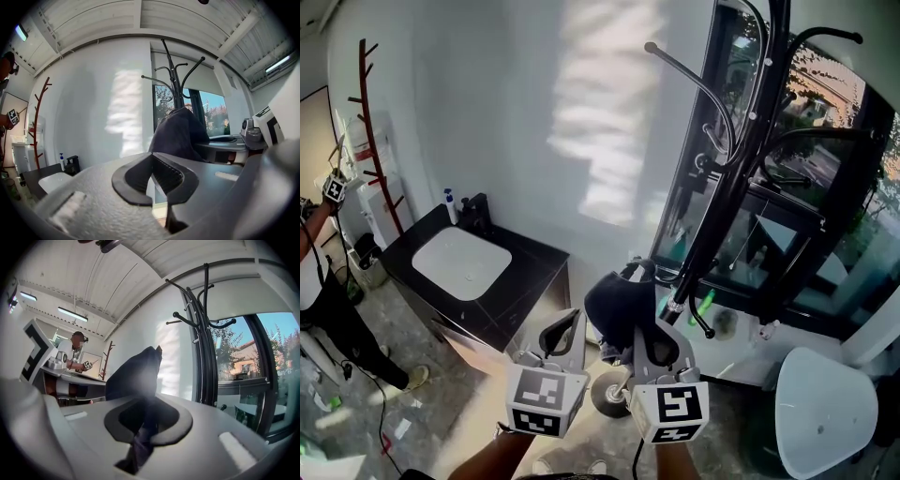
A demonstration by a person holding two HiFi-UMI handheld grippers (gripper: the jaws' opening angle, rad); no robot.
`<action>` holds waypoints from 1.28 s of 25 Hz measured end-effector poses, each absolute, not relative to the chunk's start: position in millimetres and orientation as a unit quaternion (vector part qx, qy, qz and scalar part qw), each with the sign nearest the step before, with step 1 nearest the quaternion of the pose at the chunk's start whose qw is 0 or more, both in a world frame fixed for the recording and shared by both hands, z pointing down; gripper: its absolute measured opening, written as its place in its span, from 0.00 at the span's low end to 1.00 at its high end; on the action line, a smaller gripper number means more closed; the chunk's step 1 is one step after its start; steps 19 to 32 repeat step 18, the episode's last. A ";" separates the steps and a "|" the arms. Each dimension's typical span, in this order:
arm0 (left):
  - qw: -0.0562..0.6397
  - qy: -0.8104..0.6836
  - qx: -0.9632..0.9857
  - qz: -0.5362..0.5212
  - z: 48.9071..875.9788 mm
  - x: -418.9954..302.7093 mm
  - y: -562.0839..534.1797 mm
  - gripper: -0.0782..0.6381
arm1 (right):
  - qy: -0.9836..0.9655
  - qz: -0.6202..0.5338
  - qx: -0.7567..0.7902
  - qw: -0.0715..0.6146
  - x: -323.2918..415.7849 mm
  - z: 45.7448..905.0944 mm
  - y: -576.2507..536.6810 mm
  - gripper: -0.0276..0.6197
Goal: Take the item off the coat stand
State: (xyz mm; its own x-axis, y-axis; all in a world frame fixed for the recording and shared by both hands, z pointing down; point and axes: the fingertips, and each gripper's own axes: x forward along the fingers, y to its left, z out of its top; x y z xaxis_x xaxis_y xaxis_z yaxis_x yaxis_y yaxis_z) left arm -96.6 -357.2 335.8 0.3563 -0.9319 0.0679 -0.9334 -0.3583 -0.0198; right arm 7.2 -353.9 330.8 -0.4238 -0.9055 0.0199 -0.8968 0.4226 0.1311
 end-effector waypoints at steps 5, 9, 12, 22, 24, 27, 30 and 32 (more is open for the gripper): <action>0.016 -0.561 0.827 0.039 341.6 -91.3 -354.7 0.10 | -0.842 -0.044 0.536 0.046 7.9 337.6 -352.4 0.08; 0.017 -0.560 0.828 0.041 342.4 -91.4 -353.6 0.10 | -0.842 -0.042 0.535 0.047 8.7 338.1 -351.4 0.08; 0.017 -0.561 0.827 0.039 342.5 -93.1 -353.2 0.10 | -0.842 -0.043 0.536 0.048 8.6 338.2 -350.6 0.08; 0.024 -0.560 0.827 0.041 345.7 -93.1 -354.1 0.10 | -0.843 -0.043 0.535 0.050 8.7 339.3 -352.8 0.09; 0.024 -0.560 0.827 0.041 345.7 -93.1 -354.1 0.10 | -0.843 -0.043 0.535 0.050 8.7 339.3 -352.8 0.09; 0.024 -0.560 0.827 0.041 345.7 -93.1 -354.1 0.10 | -0.843 -0.043 0.535 0.050 8.7 339.3 -352.8 0.09; 0.024 -0.560 0.827 0.041 345.7 -93.1 -354.1 0.10 | -0.843 -0.043 0.535 0.050 8.7 339.3 -352.8 0.09; 0.024 -0.560 0.827 0.041 345.7 -93.1 -354.1 0.10 | -0.843 -0.043 0.535 0.050 8.7 339.3 -352.8 0.09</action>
